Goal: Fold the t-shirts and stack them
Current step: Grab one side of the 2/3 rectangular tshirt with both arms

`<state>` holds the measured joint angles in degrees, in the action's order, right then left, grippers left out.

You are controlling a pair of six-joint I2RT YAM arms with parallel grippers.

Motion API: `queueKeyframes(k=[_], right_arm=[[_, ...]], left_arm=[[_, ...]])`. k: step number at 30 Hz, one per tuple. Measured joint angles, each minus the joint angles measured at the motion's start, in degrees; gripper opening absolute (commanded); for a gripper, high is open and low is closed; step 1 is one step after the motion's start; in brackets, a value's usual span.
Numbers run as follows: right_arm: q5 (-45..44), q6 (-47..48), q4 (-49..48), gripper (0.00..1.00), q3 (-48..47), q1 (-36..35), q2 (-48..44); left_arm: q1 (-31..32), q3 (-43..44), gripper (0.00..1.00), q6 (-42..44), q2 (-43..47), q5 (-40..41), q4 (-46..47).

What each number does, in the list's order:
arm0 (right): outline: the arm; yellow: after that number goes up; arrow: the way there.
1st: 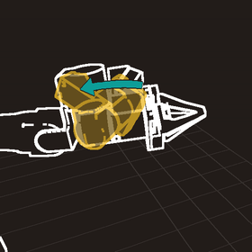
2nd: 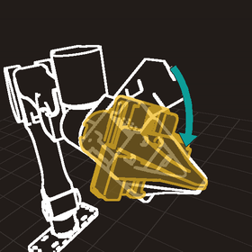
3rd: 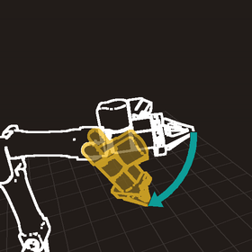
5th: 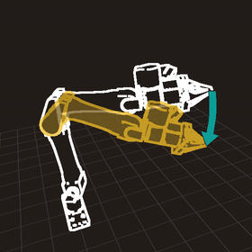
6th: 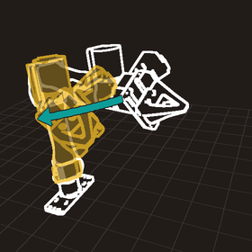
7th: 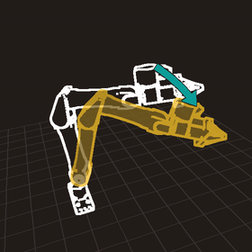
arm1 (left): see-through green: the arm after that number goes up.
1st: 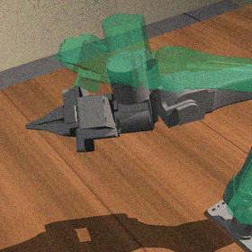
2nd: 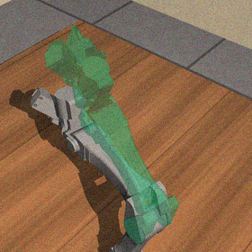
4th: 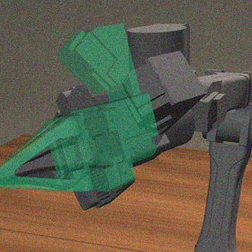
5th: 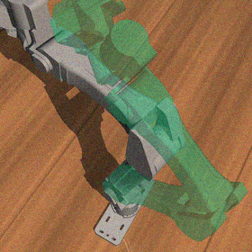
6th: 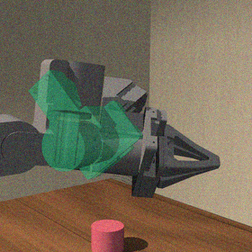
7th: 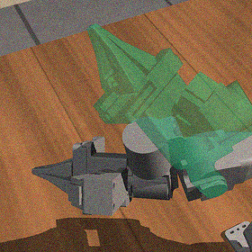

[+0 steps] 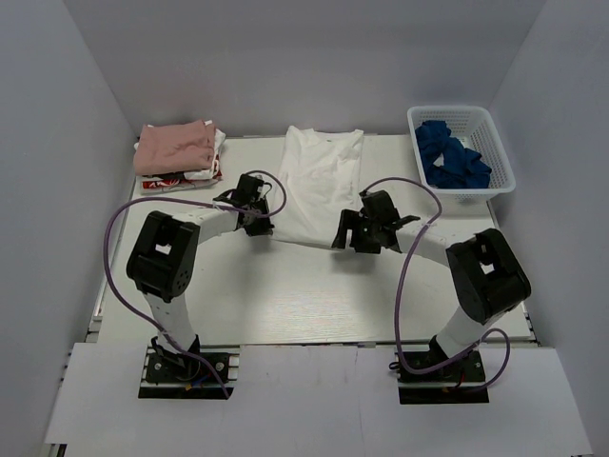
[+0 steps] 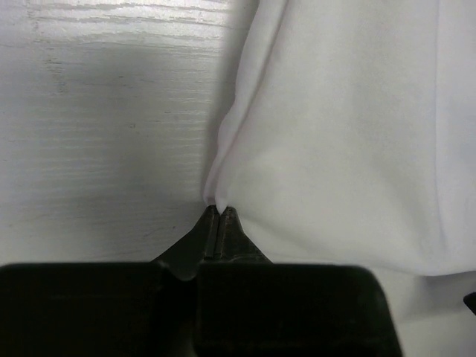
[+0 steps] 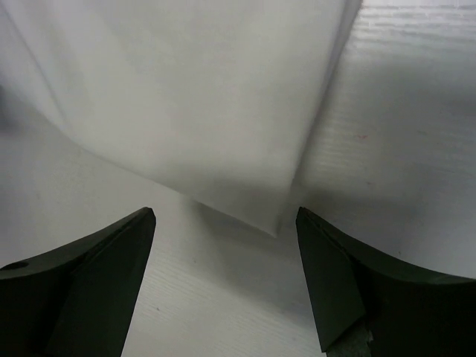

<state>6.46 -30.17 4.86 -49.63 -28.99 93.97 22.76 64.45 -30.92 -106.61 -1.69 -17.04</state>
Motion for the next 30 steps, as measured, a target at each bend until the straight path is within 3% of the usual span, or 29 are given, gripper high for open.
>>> queueKeyframes(k=[2, 3, 5, 6, 8, 15, 21, 26, 30], right_arm=[[0.02, -0.50, -1.01, 0.73, -0.76, 0.00, 1.31], [-0.07, -0.79, -1.75, 0.58, -1.05, 0.00, 2.05], [-0.26, -1.01, -2.08, 0.37, -2.01, 0.00, 3.72], [0.04, -1.14, -2.29, 0.17, -2.49, 0.04, 4.46], [-0.15, -1.36, -2.10, 0.00, -2.71, 0.00, 5.11], [-0.66, -0.66, 2.91, 0.00, -0.11, -0.52, -0.52], [1.64, 0.52, 12.85, 0.00, 2.21, -2.99, -13.62], [1.64, 0.81, 20.65, 0.00, 1.22, -3.87, -21.57], [0.70, 1.38, 24.46, 0.00, -4.09, -4.15, -22.36]], left_arm=[[-0.11, -0.98, 0.00, 0.04, 0.37, -0.46, 1.31], [-0.15, -1.62, 0.00, 0.04, 0.70, -0.50, 2.10], [-0.15, -2.45, 0.00, -0.04, 1.16, -0.55, 3.06], [-0.15, -2.80, 0.00, -0.09, 1.33, -0.57, 3.48], [-0.15, -3.23, 0.00, -0.15, 1.62, -0.63, 3.80], [1.25, -8.50, 0.00, -1.66, 7.26, 0.13, 0.28], [4.04, -19.23, 0.00, -5.16, 26.64, -1.40, -7.28], [4.66, -19.34, 0.00, -7.13, 39.23, -3.80, -9.68], [5.07, -14.86, 0.00, -7.26, 41.81, -3.21, -12.96]])
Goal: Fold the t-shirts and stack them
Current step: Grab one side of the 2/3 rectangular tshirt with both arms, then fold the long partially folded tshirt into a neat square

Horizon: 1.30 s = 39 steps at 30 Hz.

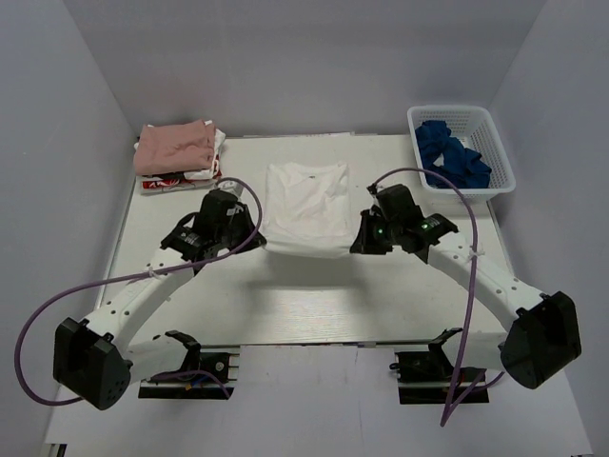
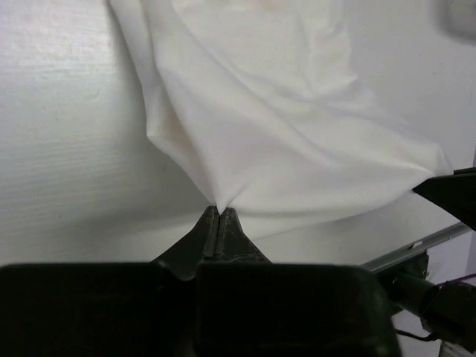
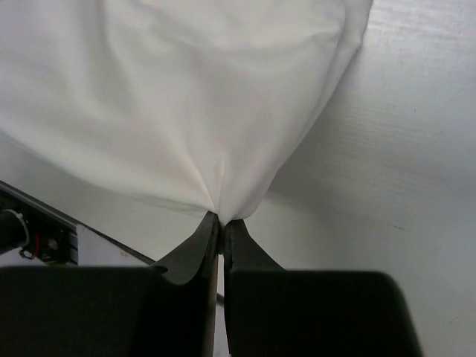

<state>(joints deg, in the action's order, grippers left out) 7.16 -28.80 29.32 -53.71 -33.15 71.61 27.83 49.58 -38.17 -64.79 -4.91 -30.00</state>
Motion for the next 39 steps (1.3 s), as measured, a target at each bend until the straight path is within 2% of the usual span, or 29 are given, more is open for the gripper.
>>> queueKeyframes(k=[7, 17, 26, 34, 35, 36, 37, 38, 39], right_arm=[[-3.39, 0.17, 0.55, 0.00, -10.75, 0.31, 1.81], [-5.03, -0.20, 1.07, 0.00, -28.20, 4.70, 17.55], [-0.70, -0.15, 2.23, 0.00, -45.75, 10.60, 34.56], [4.11, -0.70, 0.55, 0.01, -61.81, 14.56, 52.85], [4.61, -0.81, -1.01, 0.16, -63.52, 15.10, 55.60], [5.05, -1.29, -2.14, 0.27, -64.41, 15.56, 57.51], [5.62, -1.62, -3.43, 0.49, -65.20, 16.00, 59.47], [6.54, -2.23, -5.20, 0.90, -65.75, 16.46, 61.29], [7.41, -2.82, -7.04, 0.90, -66.25, 16.92, 63.08]], left_arm=[[-0.24, 10.64, 0.00, -0.68, -2.73, 7.43, -1.95], [-1.95, 32.92, 0.00, -1.62, -24.70, 18.10, -5.86], [-5.99, 48.89, 0.00, 0.11, -41.92, 19.06, -6.78], [-9.03, 61.24, 0.00, 3.93, -57.44, 15.78, -2.38], [-9.42, 63.36, 0.08, 4.35, -60.06, 15.41, -1.64], [-9.77, 64.87, 0.32, 4.83, -62.20, 15.21, -0.96], [-10.08, 66.69, 0.63, 5.31, -64.50, 14.91, -0.74], [-10.38, 68.65, 0.98, 5.53, -66.66, 14.93, -0.48], [-10.67, 70.51, 1.00, 5.68, -68.61, 14.82, -0.22]])
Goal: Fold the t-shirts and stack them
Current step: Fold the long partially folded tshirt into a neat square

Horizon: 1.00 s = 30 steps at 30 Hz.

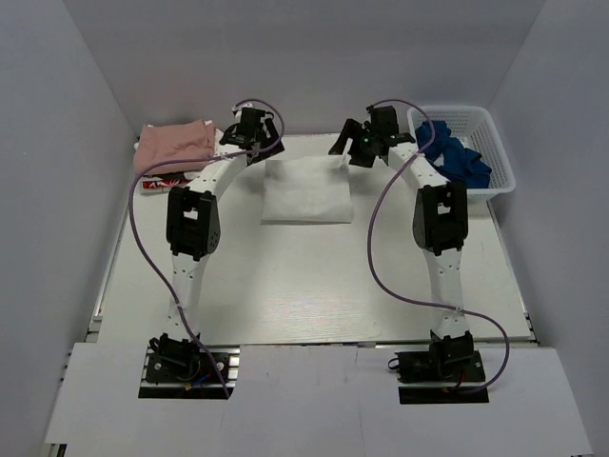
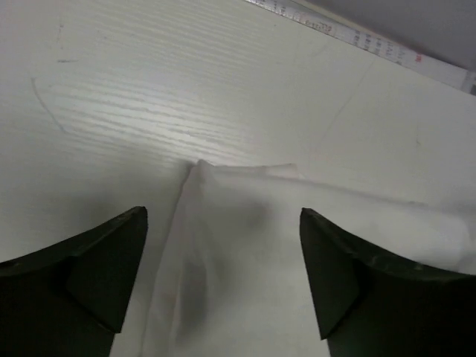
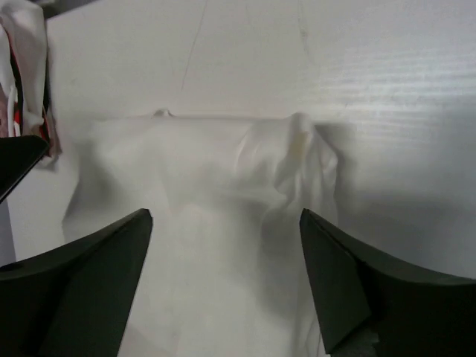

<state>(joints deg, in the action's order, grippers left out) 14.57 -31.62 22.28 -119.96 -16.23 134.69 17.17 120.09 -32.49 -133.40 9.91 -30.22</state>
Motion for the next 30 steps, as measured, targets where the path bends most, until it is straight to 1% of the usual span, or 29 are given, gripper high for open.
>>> queueKeyframes(k=[2, 4, 7, 8, 9, 12, 16, 20, 23, 28, 30], right_arm=[[2.54, -0.20, -2.75, 0.90, -2.86, 0.96, 4.15], [4.98, -0.68, -4.50, 0.90, -6.73, 1.73, 7.93], [6.08, -0.74, -6.05, 0.90, -6.56, 2.45, 8.17], [6.10, -0.63, -8.22, 0.90, -5.01, 2.56, 7.21], [5.99, -0.44, -10.05, 0.90, -1.25, 2.56, 4.98], [5.92, 0.55, -10.49, 0.90, 6.62, 2.03, -1.60], [7.06, 0.98, -13.25, 0.90, 8.85, 0.57, -6.12], [8.76, 0.24, -16.68, 0.90, 8.33, -0.63, -5.64], [9.40, -1.29, -20.55, 0.90, 7.78, -1.27, -2.64], [7.89, -2.36, -21.16, 0.90, -2.25, -0.35, 9.60], [7.65, -2.73, -21.00, 0.90, -3.04, 0.37, 13.05]], left_arm=[[-0.74, 3.45, 1.00, -0.13, -3.61, -0.52, 0.66], [-1.27, 4.04, 1.00, 0.37, -4.98, -1.42, 1.99], [-1.95, 4.02, 1.00, 1.53, -4.85, -3.15, 2.82], [-2.10, 3.91, 1.00, 2.01, -4.57, -3.91, 3.63], [-2.14, 3.56, 1.00, 2.38, -4.09, -4.61, 4.52], [-1.77, -0.24, 1.00, 3.67, -1.36, -7.45, 7.28], [-0.61, -5.35, 1.00, 4.44, 2.08, -13.16, 11.02], [0.31, -6.38, 1.00, 4.46, 2.12, -17.05, 12.94], [0.44, -6.40, 1.00, 4.46, 0.94, -18.95, 14.05], [0.02, -4.85, 1.00, 4.76, -4.74, -19.52, 14.62], [-0.28, -3.34, 1.00, 5.70, -8.39, -19.65, 15.02]])
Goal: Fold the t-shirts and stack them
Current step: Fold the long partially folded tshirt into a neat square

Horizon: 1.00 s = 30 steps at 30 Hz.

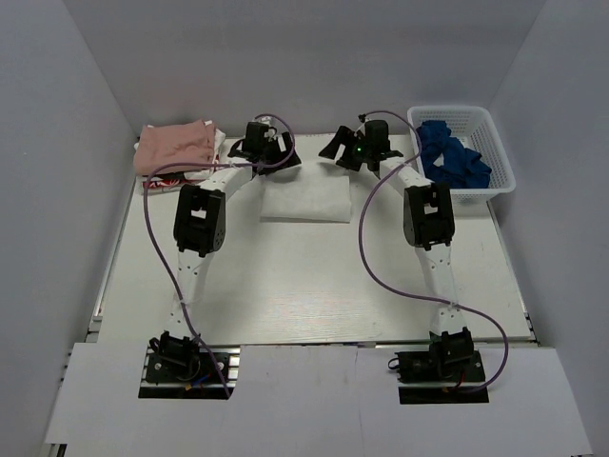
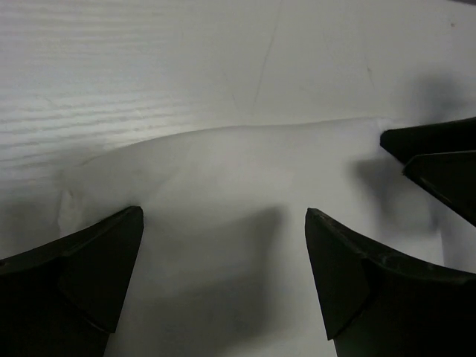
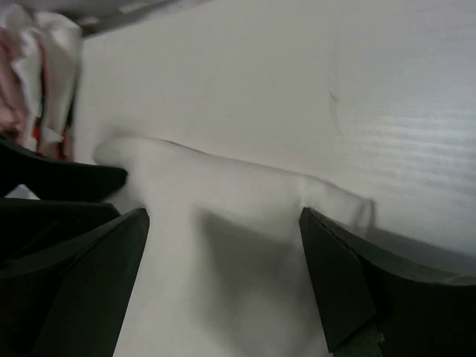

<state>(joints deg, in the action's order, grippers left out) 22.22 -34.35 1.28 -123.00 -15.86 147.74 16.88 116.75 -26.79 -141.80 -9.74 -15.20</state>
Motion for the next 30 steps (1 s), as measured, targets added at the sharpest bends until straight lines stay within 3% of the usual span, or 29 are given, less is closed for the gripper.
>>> queueKeyframes(k=[10, 18, 24, 30], right_arm=[[1.70, -1.09, -3.08, 0.90, -0.17, 1.38, 1.84], [-0.17, 7.87, 6.03, 0.90, 4.35, 0.59, -5.90], [-4.15, 12.09, 7.74, 0.90, 19.26, -3.17, -20.96], [-0.07, 8.11, -4.57, 0.90, 39.36, -7.78, -31.01]], left_arm=[[-0.39, 4.31, 1.00, 3.45, -2.73, -0.57, 0.61], [0.13, 2.78, 1.00, 8.35, 2.16, 0.83, -4.76], [0.17, -11.69, 1.00, 8.04, 15.85, 1.38, -4.37], [0.90, -25.77, 1.00, 5.70, 23.63, -5.99, 3.52]])
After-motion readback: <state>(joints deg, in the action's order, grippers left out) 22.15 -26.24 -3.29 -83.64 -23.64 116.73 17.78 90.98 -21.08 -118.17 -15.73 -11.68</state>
